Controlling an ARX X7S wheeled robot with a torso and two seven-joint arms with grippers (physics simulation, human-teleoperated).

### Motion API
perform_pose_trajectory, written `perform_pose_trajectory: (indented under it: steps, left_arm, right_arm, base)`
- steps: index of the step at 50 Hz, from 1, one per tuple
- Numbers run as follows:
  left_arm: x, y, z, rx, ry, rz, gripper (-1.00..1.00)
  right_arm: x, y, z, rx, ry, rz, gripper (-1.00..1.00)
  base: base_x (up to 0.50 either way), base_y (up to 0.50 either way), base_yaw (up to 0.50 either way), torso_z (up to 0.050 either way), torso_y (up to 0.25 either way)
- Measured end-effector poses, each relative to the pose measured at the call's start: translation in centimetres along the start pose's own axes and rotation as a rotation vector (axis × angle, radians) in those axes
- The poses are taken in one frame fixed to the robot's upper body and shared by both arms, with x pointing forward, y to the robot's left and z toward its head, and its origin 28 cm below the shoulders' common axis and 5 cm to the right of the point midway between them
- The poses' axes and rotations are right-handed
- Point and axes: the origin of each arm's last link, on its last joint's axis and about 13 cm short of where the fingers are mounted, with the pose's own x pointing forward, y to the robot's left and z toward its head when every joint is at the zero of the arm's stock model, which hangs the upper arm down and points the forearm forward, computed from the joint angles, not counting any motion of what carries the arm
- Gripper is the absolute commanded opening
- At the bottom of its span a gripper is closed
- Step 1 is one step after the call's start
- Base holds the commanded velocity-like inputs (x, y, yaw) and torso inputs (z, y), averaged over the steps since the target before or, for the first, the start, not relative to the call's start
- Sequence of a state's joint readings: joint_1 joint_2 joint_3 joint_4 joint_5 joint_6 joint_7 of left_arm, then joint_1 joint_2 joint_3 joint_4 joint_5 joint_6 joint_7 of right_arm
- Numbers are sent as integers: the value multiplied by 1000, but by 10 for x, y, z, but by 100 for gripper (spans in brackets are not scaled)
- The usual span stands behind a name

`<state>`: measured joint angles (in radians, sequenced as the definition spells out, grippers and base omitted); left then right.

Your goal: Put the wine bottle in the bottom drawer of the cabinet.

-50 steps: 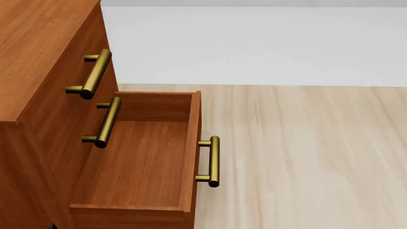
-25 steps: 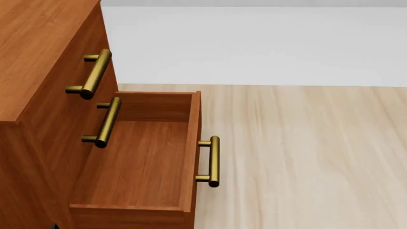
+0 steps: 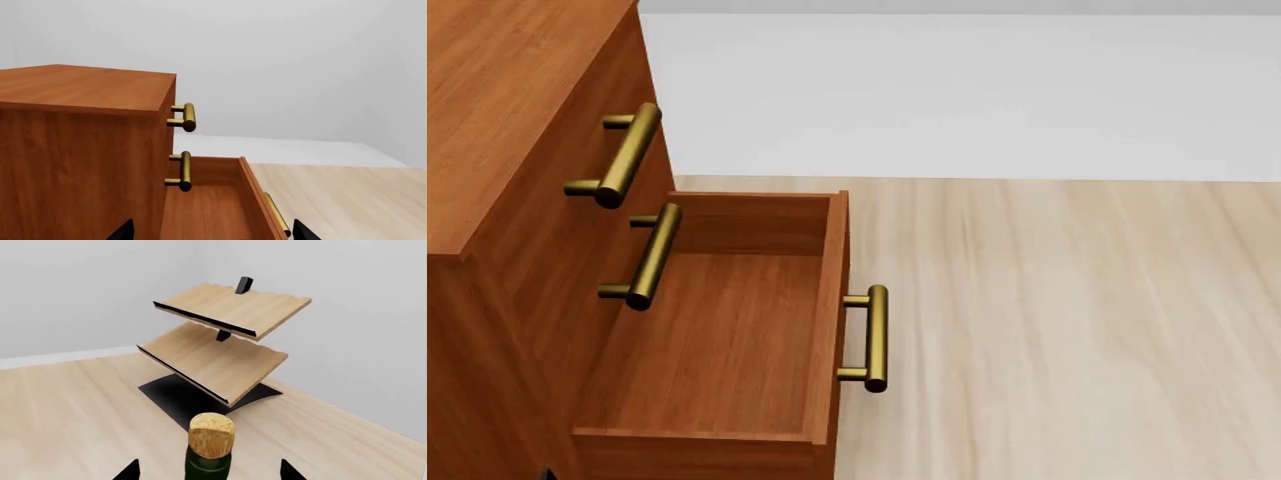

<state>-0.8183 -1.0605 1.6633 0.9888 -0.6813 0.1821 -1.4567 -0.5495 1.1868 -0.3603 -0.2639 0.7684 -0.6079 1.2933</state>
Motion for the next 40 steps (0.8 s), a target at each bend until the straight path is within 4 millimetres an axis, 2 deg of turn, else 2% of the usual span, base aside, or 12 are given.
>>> perform_pose_trajectory:
  steps: [16,17,40]
  left_arm:
    - [1,-1,-1,-1,7,-3,100]
    - [1,-1,-1,-2,7,-3,100]
    - [2,-1,-2,-2,12,-2,100]
  right_arm:
    - [7,2,-1,2,3,2,100]
    - [7,2,-1,2,2,3,-100]
    - [8,2,2,20,4,19,-100]
  base:
    - [0,0,0,0,0]
    - [0,0,0,0,0]
    - [0,0,0,0,0]
